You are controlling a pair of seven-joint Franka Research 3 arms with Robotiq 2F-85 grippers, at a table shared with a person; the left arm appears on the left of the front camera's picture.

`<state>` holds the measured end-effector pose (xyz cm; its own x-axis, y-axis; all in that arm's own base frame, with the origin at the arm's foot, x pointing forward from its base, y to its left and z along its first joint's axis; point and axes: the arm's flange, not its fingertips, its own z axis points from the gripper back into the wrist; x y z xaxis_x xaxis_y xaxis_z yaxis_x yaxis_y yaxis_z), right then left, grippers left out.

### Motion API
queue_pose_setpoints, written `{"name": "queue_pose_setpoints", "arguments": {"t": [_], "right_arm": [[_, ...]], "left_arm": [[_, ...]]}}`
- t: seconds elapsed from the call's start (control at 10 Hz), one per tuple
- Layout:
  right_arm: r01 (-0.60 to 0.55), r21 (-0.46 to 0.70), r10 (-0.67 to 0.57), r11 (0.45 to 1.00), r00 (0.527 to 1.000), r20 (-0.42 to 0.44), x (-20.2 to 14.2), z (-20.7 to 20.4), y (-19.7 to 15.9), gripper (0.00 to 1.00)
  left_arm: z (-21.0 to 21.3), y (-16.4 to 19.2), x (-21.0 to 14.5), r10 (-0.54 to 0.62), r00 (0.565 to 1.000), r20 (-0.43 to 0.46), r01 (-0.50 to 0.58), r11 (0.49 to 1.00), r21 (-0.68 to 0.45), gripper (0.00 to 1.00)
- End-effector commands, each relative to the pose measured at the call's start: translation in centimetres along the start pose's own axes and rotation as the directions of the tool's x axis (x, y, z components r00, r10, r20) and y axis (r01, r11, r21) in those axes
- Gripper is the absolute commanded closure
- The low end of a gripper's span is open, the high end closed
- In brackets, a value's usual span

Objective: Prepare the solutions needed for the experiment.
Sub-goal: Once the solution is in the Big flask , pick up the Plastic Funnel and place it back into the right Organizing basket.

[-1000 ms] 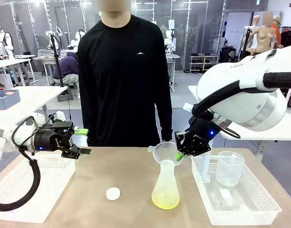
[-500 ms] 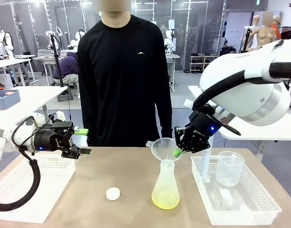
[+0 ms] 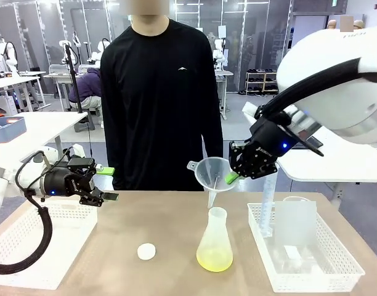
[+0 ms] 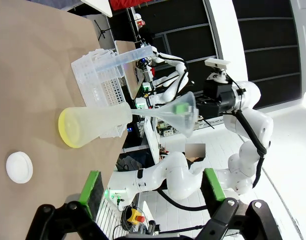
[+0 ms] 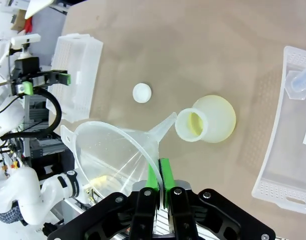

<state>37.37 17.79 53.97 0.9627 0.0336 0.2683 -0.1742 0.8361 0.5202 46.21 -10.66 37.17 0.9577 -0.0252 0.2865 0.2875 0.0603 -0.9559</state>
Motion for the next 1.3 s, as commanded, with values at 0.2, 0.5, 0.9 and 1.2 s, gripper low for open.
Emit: {"name": "queue_pose_setpoints", "arguments": {"t": [0.2,0.5,0.9,1.2], "right_arm": [[0.019,-0.026,-0.019,0.999,1.0,0.008,-1.7,3.2,1.0,1.0],[0.026,-0.015,-0.027,1.0,1.0,-0.007,-2.0,4.8,0.5,1.0],[0.032,-0.066,-0.036,0.997,0.997,-0.065,-1.3,8.1,-4.9,1.0],[0.097,-0.085,-0.1,0.992,0.994,-0.034,-1.1,11.3,-11.8,1.0]], "left_arm": [[0.0,0.0,0.2,-0.005,1.0,-0.003,0.005,1.0,-0.004,0.0],[0.0,0.0,0.2,-0.005,1.0,-0.003,0.005,1.0,-0.004,0.0],[0.0,0.0,0.2,-0.005,1.0,-0.003,0.005,1.0,-0.004,0.0],[0.0,0.0,0.2,-0.005,1.0,-0.003,0.005,1.0,-0.004,0.0]]}}
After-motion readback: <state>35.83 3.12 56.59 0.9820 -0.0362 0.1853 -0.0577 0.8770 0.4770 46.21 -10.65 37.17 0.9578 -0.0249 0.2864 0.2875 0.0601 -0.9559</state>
